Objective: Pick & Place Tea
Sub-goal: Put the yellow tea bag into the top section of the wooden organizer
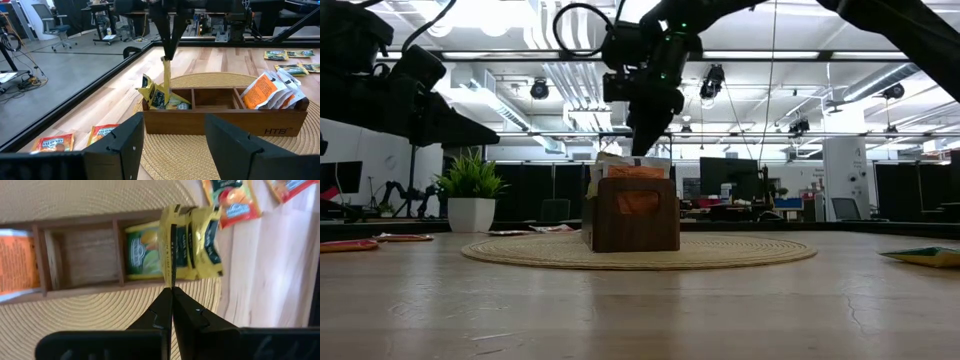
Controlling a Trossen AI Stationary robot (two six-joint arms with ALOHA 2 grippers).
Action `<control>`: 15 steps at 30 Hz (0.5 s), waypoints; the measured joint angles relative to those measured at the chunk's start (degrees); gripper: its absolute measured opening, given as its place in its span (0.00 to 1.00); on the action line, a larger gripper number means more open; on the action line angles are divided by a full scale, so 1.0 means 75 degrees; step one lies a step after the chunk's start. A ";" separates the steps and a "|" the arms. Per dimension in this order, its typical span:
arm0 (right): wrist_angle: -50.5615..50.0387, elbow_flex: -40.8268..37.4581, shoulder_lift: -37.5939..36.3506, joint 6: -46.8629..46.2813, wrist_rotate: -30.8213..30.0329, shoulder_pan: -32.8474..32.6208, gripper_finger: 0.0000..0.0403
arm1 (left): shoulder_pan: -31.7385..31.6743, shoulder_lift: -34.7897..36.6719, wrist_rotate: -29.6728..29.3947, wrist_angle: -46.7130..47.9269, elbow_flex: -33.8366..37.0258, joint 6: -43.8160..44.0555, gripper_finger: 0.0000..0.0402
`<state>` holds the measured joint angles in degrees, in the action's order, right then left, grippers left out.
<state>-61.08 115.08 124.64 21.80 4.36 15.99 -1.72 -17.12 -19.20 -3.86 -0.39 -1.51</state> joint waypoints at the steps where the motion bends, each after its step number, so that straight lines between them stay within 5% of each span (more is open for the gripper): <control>1: 0.0041 0.0023 0.0000 -0.0031 0.0000 0.0000 0.02 | 0.0000 0.0000 0.0000 0.0000 0.0000 0.0000 0.50; 6: -0.0077 0.0098 0.0000 -0.0086 0.0013 0.0000 0.07 | 0.0000 0.0000 0.0003 0.0000 0.0002 -0.0002 0.50; 15: -0.0054 0.0104 0.0003 -0.0125 0.0091 0.0000 0.34 | -0.0006 0.0000 0.0000 0.0000 0.0001 -0.0001 0.50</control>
<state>-61.48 115.85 124.66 20.86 5.05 15.99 -1.76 -17.12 -19.20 -3.86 -0.38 -1.52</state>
